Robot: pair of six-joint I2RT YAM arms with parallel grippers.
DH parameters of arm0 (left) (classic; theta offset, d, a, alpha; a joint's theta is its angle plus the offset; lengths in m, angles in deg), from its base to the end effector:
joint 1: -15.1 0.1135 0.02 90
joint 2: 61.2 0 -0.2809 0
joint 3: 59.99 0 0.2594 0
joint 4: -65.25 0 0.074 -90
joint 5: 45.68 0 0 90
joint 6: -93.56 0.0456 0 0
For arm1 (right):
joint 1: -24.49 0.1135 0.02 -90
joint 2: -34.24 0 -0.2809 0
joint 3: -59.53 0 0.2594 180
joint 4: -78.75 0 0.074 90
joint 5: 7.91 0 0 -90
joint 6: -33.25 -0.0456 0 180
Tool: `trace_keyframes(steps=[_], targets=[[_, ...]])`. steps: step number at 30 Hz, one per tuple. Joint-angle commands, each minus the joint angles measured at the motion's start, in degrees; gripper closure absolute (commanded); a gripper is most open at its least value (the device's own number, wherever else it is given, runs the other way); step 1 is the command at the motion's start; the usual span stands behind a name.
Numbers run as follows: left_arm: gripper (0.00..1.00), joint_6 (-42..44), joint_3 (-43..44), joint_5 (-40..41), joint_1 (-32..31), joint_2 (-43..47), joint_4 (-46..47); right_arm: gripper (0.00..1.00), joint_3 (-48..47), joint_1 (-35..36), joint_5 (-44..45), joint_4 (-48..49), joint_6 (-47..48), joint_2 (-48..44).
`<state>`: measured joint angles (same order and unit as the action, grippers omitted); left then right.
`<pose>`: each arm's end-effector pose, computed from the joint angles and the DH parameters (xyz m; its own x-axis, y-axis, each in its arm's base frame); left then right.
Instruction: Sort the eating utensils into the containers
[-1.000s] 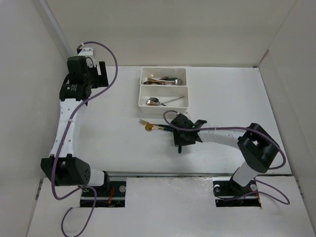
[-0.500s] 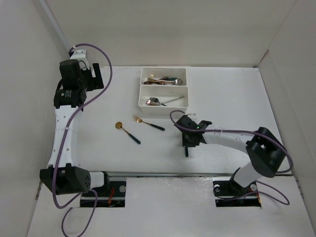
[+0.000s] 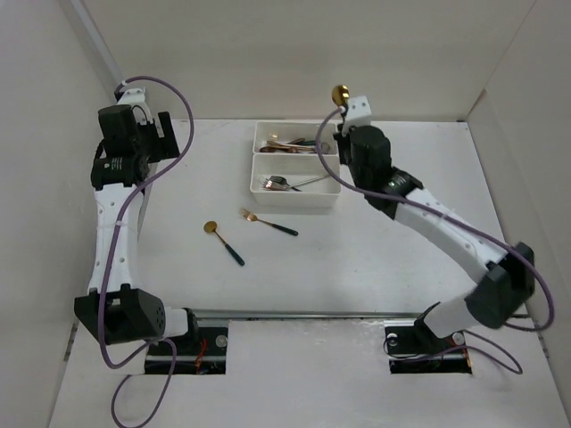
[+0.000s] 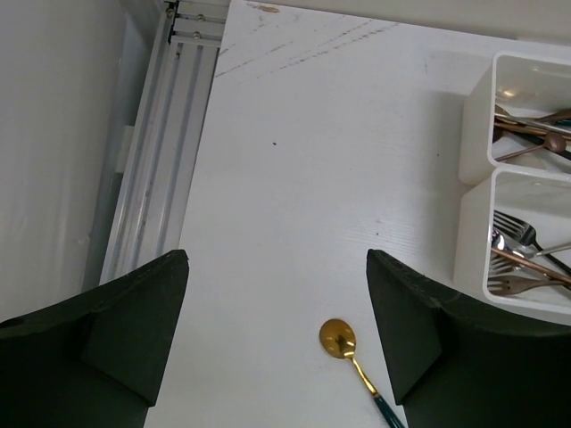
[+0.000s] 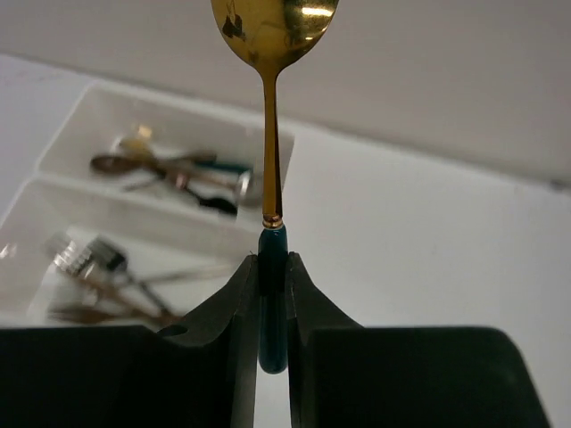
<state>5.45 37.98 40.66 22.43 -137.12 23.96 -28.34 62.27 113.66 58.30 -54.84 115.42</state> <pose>0.3028 0.0360 0.4440 -0.3289 -0.0091 -0.9443 -0.0567 0.9983 0.0101 0.2867 0.1920 0.3945 -0.1839 -0.1785 -0.9666 -0.1262 0.9795 -0.1568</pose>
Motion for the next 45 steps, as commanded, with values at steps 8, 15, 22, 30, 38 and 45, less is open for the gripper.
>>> trace_keyframes(steps=[8, 15, 22, 30, 38, 45], targets=[[0.21, 0.8, 3.5, -5.3, 4.6, -2.7, 0.1, 1.0, -33.8, -7.8, -24.7, 29.7, 43.1, 39.4], [0.21, 1.9, 2.4, -4.6, 7.5, -4.4, 0.1, 1.0, -37.3, -7.8, -29.5, 31.6, 44.4, 50.3], [0.21, 1.4, 3.0, -5.7, 9.2, -6.2, 0.1, 0.36, -31.4, -7.3, -28.3, 31.6, 44.4, 49.2], [0.21, 0.8, 3.0, -8.5, 9.2, -6.2, 0.7, 0.16, -29.7, -4.8, -22.5, 32.8, 44.4, 41.4], [0.21, 0.3, 1.3, -9.0, 9.2, -4.4, 1.2, 0.13, -20.6, 7.7, -34.8, 1.7, 36.2, 23.9], [0.21, -0.3, -1.1, -10.9, 9.2, -3.3, 2.3, 0.26, -13.7, 10.9, -53.0, -14.8, 23.3, 23.9]])
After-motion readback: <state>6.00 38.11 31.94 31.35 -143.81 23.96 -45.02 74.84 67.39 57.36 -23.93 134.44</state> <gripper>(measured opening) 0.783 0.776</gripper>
